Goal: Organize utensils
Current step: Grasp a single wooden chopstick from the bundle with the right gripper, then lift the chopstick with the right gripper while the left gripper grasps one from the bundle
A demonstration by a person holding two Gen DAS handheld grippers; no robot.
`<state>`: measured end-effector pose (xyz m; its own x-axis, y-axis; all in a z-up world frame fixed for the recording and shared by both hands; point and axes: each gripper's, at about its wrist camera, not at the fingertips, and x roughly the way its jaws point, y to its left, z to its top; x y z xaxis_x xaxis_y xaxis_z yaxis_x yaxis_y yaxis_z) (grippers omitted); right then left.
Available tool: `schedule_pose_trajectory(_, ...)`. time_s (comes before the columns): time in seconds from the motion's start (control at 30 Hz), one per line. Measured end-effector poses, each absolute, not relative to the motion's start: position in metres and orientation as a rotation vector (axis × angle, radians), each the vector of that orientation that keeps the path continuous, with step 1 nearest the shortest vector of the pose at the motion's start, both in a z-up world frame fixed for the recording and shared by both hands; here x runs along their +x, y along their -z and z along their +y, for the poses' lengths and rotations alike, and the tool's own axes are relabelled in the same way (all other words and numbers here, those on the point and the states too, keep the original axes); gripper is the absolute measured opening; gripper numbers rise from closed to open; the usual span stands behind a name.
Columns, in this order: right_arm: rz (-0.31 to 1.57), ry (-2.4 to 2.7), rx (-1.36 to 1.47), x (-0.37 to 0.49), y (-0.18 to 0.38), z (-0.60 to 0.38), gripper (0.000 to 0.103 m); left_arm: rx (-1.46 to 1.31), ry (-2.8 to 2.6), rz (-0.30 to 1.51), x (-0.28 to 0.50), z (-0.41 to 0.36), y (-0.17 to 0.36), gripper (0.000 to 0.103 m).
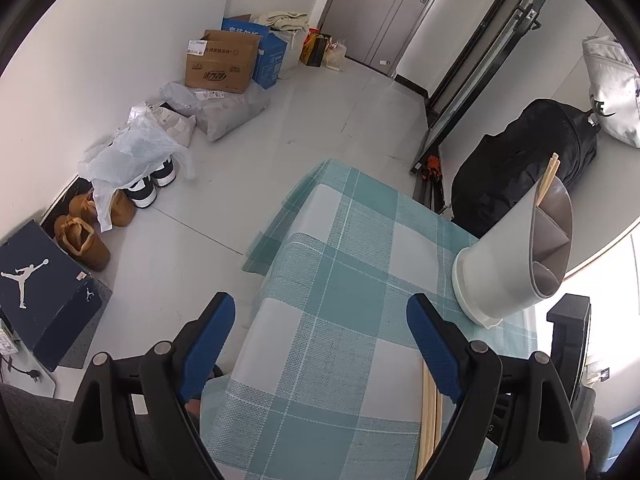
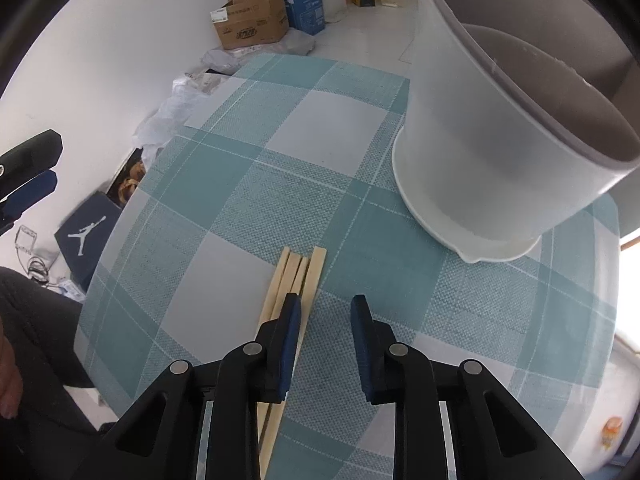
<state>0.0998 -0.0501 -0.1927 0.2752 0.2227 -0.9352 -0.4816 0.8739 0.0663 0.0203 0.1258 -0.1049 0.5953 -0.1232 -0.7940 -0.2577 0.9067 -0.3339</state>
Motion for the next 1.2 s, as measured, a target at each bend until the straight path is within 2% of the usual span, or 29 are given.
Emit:
schedule_pose_trajectory(0.17, 1.212, -0.435, -0.296, 0.102, 0.194, -0.045, 0.017, -0.475, -0.056, 0.962, 0.023, 0.127, 0.109, 0.085)
schedule_pose_trajectory(0.6, 1.201, -0.425, -0.292, 0.119, 0.189, -0.038, 0.017, -0.498, -0.079, 0.985, 0.025, 0.136, 0.113, 0.085)
schedule_pose_trajectory(0.67, 1.192, -0.433, -0.268, 0.118, 0.188, -0.042, 0.008, -0.496, -0.078, 0.993, 0.026, 0.136, 0.116, 0.085)
schedule_pose_trajectory(0.73, 1.188, -0.453, -0.226, 0.118, 0.185, -0.050, 0.006, -0.485, -0.076, 1.008, 0.026, 0.134, 0.118, 0.085)
schedule_pose_trajectory(1.2, 0.892, -0.513, 0.140, 0.093, 0.110, -0.127, 0.005, -0.200, 0.084, 1.169, 0.020, 0.051, 0.139, 0.085)
